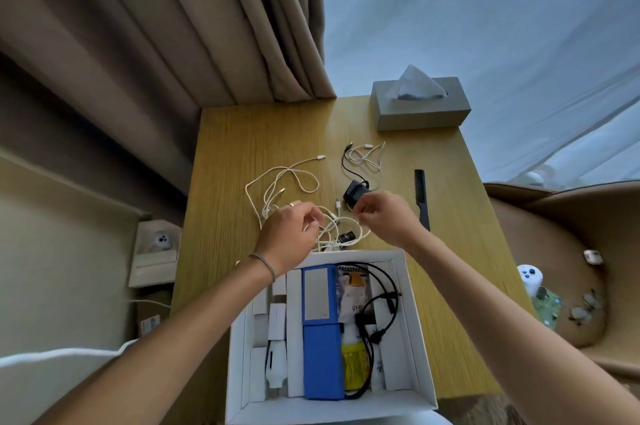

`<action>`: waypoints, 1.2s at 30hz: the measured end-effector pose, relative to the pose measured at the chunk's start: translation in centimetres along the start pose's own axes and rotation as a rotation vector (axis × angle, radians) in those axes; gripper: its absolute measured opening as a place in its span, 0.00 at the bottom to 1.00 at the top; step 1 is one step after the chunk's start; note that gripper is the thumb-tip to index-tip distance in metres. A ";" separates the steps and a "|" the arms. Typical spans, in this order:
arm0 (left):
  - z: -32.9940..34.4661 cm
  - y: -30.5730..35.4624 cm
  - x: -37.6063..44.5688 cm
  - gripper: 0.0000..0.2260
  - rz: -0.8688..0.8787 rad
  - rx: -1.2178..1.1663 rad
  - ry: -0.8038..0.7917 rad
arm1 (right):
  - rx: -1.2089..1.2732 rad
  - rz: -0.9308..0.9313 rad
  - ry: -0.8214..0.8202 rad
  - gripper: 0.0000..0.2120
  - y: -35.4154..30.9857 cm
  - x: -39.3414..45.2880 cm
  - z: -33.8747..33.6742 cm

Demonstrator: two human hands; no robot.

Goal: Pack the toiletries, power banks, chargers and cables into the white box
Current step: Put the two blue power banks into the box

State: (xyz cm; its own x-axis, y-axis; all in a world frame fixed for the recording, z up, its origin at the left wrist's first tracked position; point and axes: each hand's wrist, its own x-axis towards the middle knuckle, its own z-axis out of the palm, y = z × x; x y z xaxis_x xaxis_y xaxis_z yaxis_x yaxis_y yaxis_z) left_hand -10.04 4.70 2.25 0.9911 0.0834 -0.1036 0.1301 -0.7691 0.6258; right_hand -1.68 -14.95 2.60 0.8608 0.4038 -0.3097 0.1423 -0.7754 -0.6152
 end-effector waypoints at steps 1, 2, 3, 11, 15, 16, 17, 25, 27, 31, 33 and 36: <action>0.0 -0.1 0.6 0.07 -0.006 0.016 -0.020 | -0.039 -0.018 -0.046 0.09 0.3 0.8 0.3; 0.1 -0.1 1.1 0.07 -0.010 0.029 -0.037 | -0.092 -0.038 -0.103 0.11 0.6 1.6 0.8; 0.2 -0.1 1.5 0.07 -0.013 0.040 -0.048 | -0.156 -0.066 -0.165 0.12 0.7 2.3 1.5; 0.3 -1.0 3.3 0.07 -0.025 0.061 -0.096 | -0.627 -0.242 -0.377 0.05 1.5 5.9 5.8; -0.3 -1.8 3.4 0.06 -0.025 0.067 -0.086 | -0.708 -0.257 -0.426 0.05 1.5 6.7 6.5; -0.5 -2.0 3.4 0.06 -0.026 0.067 -0.083 | -0.710 -0.253 -0.443 0.06 1.6 6.8 6.6; -0.6 -2.2 3.4 0.06 -0.026 0.064 -0.079 | -0.707 -0.250 -0.457 0.07 1.7 6.9 6.6; -1.3 -3.1 3.4 0.07 -0.029 0.041 -0.057 | -0.382 -0.155 -0.405 0.13 2.9 6.4 4.7; -1.3 -3.0 3.5 0.07 -0.027 0.033 -0.054 | -0.247 -0.132 -0.324 0.12 2.9 5.8 3.4; -0.8 -2.3 4.2 0.07 -0.020 0.018 -0.063 | -0.047 -0.119 -0.155 0.09 3.1 3.6 0.3; -0.1 -1.5 4.8 0.07 -0.011 0.015 -0.077 | 0.077 -0.083 -0.071 0.08 3.7 2.4 -1.1; 1.2 0.0 5.9 0.07 -0.010 0.035 -0.127 | 0.365 0.003 0.034 0.06 5.0 0.6 -2.5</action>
State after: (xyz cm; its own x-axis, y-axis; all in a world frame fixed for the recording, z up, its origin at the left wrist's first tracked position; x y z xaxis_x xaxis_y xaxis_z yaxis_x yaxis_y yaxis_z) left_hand -4.25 4.41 0.69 0.9781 0.0120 -0.2076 0.1364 -0.7905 0.5970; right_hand 0.76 -19.83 1.20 0.8776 0.3807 -0.2914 -0.0385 -0.5498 -0.8344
